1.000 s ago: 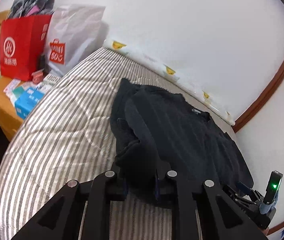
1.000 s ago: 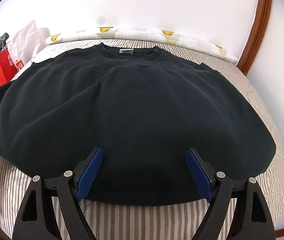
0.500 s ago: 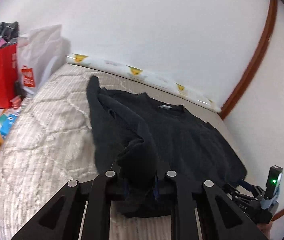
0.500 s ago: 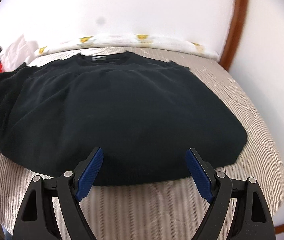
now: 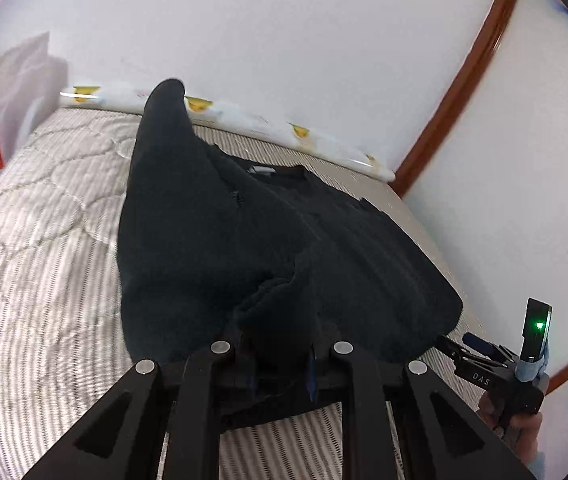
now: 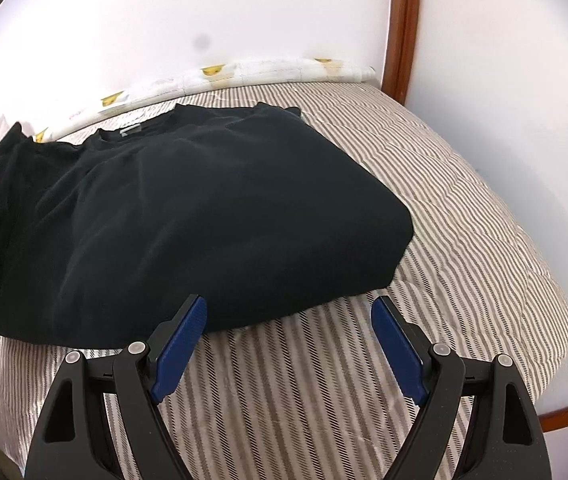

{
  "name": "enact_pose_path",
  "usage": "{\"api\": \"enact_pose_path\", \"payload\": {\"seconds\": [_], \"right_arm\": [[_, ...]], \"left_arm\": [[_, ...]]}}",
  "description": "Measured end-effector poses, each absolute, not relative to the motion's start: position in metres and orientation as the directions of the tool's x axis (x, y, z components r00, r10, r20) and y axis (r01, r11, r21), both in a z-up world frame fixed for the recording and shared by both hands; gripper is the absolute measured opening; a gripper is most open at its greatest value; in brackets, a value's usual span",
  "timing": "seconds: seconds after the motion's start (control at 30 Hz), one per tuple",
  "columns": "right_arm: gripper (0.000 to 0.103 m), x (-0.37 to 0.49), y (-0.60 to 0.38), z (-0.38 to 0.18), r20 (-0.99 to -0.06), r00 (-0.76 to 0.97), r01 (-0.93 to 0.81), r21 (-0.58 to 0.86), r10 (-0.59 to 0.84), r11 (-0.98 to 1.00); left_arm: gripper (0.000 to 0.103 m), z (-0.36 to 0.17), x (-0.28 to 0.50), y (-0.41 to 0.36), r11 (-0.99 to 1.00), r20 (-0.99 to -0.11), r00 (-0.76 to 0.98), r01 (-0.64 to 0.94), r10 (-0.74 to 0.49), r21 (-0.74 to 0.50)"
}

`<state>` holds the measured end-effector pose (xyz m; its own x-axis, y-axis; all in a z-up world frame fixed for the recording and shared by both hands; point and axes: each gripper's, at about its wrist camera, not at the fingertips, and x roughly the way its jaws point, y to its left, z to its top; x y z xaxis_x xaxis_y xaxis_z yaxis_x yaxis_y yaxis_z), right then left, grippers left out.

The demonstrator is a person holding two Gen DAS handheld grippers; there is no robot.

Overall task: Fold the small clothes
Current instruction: 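Fold the held side over the sweatshirt body with the left gripper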

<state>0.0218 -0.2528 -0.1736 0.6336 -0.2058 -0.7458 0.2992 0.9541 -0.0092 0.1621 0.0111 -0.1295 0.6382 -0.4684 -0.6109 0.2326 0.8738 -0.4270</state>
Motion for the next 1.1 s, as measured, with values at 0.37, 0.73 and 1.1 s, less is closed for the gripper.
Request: {"api": "enact_pose_path", "payload": {"seconds": [0.37,0.73,1.1], "right_arm": [[0.084,0.021,-0.243,-0.161,-0.739,0.628,0.291,-0.066,-0.243,0.954],[0.084,0.02,-0.222,-0.151,-0.729,0.626,0.277,-0.126,-0.278,0.953],[0.084,0.011,-0.202,-0.133,-0.696,0.652,0.248,-0.179,-0.301,0.952]], "left_arm": [[0.016,-0.147,0.168,0.002,0.834,-0.606,0.583,0.274,-0.541,-0.479],[0.016,-0.157,0.168,-0.017,0.838,-0.644,0.536,0.325,-0.546,-0.439],[0.017,-0.156,0.168,-0.013,0.827,-0.636,0.53,0.316,-0.56,-0.465]]}}
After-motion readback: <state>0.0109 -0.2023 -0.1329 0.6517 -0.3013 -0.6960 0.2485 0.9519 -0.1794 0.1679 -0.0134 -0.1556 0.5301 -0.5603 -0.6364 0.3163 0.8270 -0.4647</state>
